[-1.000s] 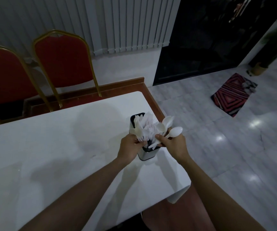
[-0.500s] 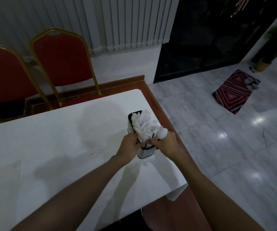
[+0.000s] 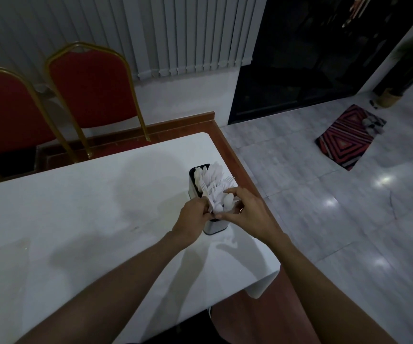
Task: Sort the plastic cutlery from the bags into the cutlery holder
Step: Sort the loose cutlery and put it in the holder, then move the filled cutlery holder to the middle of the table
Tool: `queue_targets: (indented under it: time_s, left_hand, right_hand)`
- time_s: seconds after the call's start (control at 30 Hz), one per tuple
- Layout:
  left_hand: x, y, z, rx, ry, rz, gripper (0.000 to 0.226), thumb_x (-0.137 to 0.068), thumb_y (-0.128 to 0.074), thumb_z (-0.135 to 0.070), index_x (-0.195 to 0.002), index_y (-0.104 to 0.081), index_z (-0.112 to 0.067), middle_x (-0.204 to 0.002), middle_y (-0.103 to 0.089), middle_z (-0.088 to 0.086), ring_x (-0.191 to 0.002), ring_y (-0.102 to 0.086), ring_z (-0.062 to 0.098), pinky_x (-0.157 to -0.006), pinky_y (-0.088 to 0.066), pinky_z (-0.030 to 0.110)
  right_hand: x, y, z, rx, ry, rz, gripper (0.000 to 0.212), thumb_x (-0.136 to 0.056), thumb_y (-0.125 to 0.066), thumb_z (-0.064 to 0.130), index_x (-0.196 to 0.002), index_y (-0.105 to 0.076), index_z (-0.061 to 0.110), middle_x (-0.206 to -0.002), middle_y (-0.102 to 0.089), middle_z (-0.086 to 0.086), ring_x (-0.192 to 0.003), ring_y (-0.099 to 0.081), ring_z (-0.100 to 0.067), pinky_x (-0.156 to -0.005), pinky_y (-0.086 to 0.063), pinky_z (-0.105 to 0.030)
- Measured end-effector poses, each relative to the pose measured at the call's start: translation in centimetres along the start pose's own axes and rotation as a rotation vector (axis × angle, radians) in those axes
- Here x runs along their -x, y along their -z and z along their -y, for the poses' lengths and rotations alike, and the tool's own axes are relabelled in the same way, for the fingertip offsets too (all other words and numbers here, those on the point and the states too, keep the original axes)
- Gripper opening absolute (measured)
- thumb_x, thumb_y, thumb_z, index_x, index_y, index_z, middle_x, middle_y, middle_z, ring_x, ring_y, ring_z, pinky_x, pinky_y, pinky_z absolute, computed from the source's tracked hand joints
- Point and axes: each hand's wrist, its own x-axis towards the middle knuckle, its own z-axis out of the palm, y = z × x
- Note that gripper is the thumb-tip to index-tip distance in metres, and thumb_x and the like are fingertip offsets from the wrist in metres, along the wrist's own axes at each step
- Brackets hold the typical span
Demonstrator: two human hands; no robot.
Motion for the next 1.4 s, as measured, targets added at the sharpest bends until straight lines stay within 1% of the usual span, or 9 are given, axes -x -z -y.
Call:
queue_targets:
  time_s: [0.17, 0.5, 0.63, 0.77, 0.9, 1.07, 1.23, 1.3, 1.4]
  left_hand:
    - [0.3, -0.4, 0.5, 0.038, -0.006, -0.075, 0.019, -0.079, -0.072, -0.015, -0.089, -0.057, -0.010, -0.086, -0.065, 0.001, -0.078, -0.061, 0.015, -0.066, -0.045, 0.022]
    - [0.7, -0.3, 0.9, -0.065, -0.062, -0.127, 0.007, -0.083, -0.068, -0.015, -0.086, -0.068, -0.010, -0.084, -0.068, 0.005, -0.078, -0.061, 0.018, -0.064, -0.034, 0.019]
    - [0.6, -0.3, 0.8, -0.089, -0.080, -0.121, 0.008, -0.084, -0.067, -0.015, -0.086, -0.070, -0.008, -0.083, -0.070, 0.007, -0.077, -0.062, 0.021, -0.065, -0.041, 0.025]
    - [0.5, 0.0, 1.1, -0.080, -0.126, -0.098, 0.009, -0.083, -0.067, -0.014, -0.089, -0.073, -0.009, -0.078, -0.066, 0.003, -0.073, -0.057, 0.017, -0.066, -0.041, 0.025]
    - [0.7, 0.6, 3.5, -0.033, -0.157, -0.124, 0.012, -0.082, -0.069, -0.011, -0.093, -0.071, -0.009, -0.079, -0.063, 0.004, -0.072, -0.057, 0.018, -0.068, -0.047, 0.031]
    - [-1.3, 1.2, 5.8, -0.020, -0.163, -0.216, 0.015, -0.089, -0.058, -0.004, -0.101, -0.064, -0.008, -0.093, -0.059, 0.006, -0.083, -0.060, 0.020, -0.078, -0.053, 0.036]
    - [-6.8, 3.0, 4.9, 0.155, 0.161, -0.119, 0.047, -0.096, -0.043, -0.009, -0.142, -0.038, -0.017, -0.151, -0.031, 0.008, -0.139, -0.032, 0.024, -0.115, -0.027, 0.037]
    - [-8.7, 3.6, 4.7, 0.370, 0.336, 0.051, 0.052, -0.101, -0.037, -0.028, -0.150, -0.020, -0.024, -0.159, -0.013, 0.000, -0.146, -0.015, 0.019, -0.119, -0.016, 0.040]
    - [-9.3, 3.7, 4.4, 0.629, 0.469, 0.206, 0.059, -0.099, -0.019, -0.052, -0.150, -0.023, -0.022, -0.158, -0.019, -0.004, -0.145, -0.018, 0.015, -0.119, -0.016, 0.040]
  right_hand:
    - [0.9, -0.4, -0.5, 0.020, 0.031, -0.104, 0.035, -0.097, -0.051, 0.034, -0.126, -0.062, 0.019, -0.112, -0.059, 0.005, -0.094, -0.058, -0.003, -0.078, -0.040, -0.003]
    - [0.9, -2.2, -1.2, 0.065, 0.121, -0.253, 0.016, -0.086, -0.070, 0.023, -0.095, -0.072, 0.010, -0.089, -0.065, 0.001, -0.073, -0.056, -0.004, -0.063, -0.046, -0.011]
    - [1.2, -2.0, -1.1, 0.023, 0.071, -0.249, 0.024, -0.089, -0.067, 0.023, -0.110, -0.066, 0.012, -0.098, -0.064, 0.002, -0.078, -0.061, -0.008, -0.070, -0.056, -0.026]
    - [2.1, -1.5, -1.0, -0.077, -0.047, -0.201, 0.040, -0.088, -0.066, 0.026, -0.124, -0.049, 0.021, -0.105, -0.056, 0.009, -0.074, -0.058, -0.007, -0.063, -0.048, -0.012]
    - [3.1, -2.4, -2.9, -0.075, -0.193, -0.249, 0.056, -0.080, -0.065, 0.014, -0.128, -0.037, 0.022, -0.107, -0.050, 0.007, -0.073, -0.056, -0.009, -0.061, -0.044, -0.018]
    - [3.3, -4.9, -4.4, -0.041, -0.383, -0.124, 0.085, -0.068, -0.078, 0.030, -0.137, -0.031, 0.017, -0.125, -0.043, 0.004, -0.109, -0.050, -0.014, -0.087, -0.051, -0.034]
    - [1.6, -8.1, -3.2, -0.166, -0.462, -0.136, 0.103, -0.044, -0.092, 0.048, -0.124, -0.036, 0.014, -0.115, -0.045, 0.001, -0.108, -0.050, -0.017, -0.092, -0.050, -0.040]
    - [1.0, -9.4, -2.6, -0.197, -0.504, -0.212, 0.100, -0.042, -0.094, 0.045, -0.117, -0.036, 0.014, -0.110, -0.046, 0.000, -0.101, -0.054, -0.018, -0.085, -0.053, -0.039]
    - [0.8, -10.1, -2.1, -0.198, -0.548, -0.301, 0.088, -0.045, -0.094, 0.037, -0.106, -0.034, 0.019, -0.104, -0.049, -0.001, -0.092, -0.058, -0.020, -0.078, -0.053, -0.038]
